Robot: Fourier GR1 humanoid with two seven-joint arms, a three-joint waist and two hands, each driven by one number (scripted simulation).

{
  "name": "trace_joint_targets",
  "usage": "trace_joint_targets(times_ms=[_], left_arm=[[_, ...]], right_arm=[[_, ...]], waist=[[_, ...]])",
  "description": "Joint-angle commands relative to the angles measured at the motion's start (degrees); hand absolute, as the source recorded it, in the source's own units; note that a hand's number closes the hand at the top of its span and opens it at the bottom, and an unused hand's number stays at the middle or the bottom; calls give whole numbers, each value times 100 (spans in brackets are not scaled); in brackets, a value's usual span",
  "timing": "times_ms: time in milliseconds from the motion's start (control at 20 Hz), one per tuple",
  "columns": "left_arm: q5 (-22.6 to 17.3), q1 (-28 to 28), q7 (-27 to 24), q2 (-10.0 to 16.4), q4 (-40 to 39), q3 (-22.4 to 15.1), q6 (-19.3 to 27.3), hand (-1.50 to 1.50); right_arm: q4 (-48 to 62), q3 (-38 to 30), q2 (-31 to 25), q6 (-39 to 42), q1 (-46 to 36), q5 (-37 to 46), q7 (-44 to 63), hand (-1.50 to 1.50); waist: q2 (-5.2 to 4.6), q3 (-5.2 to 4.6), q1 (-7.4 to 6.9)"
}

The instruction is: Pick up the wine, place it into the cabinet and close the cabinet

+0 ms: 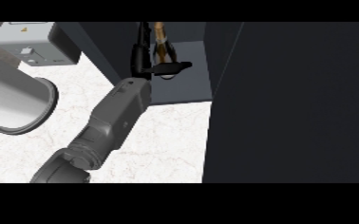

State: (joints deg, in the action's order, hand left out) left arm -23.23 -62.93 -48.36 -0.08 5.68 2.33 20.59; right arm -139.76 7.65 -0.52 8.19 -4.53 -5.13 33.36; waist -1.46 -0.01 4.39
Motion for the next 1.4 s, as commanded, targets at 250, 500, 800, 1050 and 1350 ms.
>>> trace_joint_targets(times_ms=[250, 500, 800, 1050, 1350], left_arm=[[-81, 198, -94, 8, -16, 12, -285, -150], [-362, 247, -120, 8, 109, 52, -664, -150], [-669, 579, -282, 7, 186, -213, -866, -150], [-1098, 1013, -340, 8, 560, -717, -822, -150], [-1827, 1406, 80, 8, 1578, -1909, -413, -150]], right_arm=[[-264, 54, -59, 11, 168, -157, 19, -150], [-347, 336, 49, -346, -298, 103, 488, -150], [15, 68, -53, -2, 228, -190, -263, -150], [-14, 186, 49, -246, 7, -16, 36, -150], [-409, 588, 50, -428, -235, 372, 552, -150]], waist=[[35, -4, -52], [64, -11, -71], [88, 2, -65], [138, -1, -102], [138, -8, -85]])
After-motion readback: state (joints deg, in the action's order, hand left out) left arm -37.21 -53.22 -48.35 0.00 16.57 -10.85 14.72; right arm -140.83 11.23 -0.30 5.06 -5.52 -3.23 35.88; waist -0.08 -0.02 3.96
